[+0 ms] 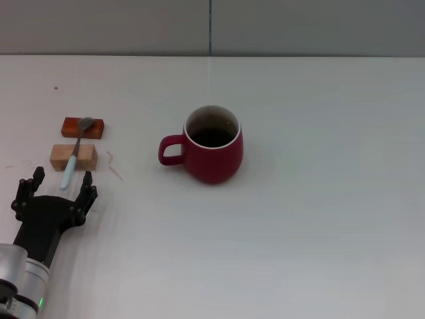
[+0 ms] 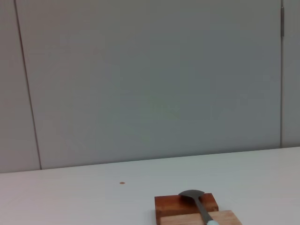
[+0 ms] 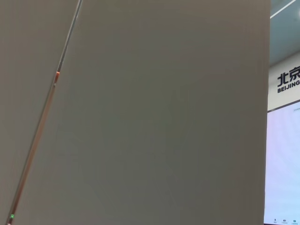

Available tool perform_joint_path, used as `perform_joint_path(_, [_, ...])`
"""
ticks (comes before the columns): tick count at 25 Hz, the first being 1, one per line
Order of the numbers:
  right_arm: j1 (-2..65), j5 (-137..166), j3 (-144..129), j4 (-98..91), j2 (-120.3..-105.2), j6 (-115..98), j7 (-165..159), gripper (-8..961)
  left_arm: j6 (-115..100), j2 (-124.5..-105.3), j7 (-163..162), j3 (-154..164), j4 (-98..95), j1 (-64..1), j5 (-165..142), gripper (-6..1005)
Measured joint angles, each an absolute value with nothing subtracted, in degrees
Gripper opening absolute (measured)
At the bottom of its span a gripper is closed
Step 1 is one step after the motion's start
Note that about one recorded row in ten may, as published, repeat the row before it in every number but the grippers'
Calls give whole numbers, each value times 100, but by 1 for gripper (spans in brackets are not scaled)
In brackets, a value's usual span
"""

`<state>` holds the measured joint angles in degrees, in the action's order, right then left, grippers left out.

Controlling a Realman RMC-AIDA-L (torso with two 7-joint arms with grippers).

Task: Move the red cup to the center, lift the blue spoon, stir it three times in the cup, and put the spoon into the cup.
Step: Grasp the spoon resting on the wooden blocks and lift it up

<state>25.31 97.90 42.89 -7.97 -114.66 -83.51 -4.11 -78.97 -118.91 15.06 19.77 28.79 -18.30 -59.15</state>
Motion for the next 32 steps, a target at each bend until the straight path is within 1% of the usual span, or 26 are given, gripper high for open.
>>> perform_joint_path(6, [2457,9757,4289,-802,-11505,-8468,-409,679,-7763,-11901,1461,1977,2759,-1929,-5915,837])
perform_joint_path(14, [2443,9728,4289,-799,-11513,-8481,-405,678,-7671,-11909,1459,1977,2744,-2056,-5915,832])
perform_joint_path(24, [2433,9728,4289,-806,-11522,-8482,-404,678,-7601,-11909,1450,1899,2764,-2166,-5915,709])
perform_joint_path(32, [2425,9728,4289,-819,-11522,-8482,-404,679,-7601,-11909,1493,1836,2792,-2123,-5914,701])
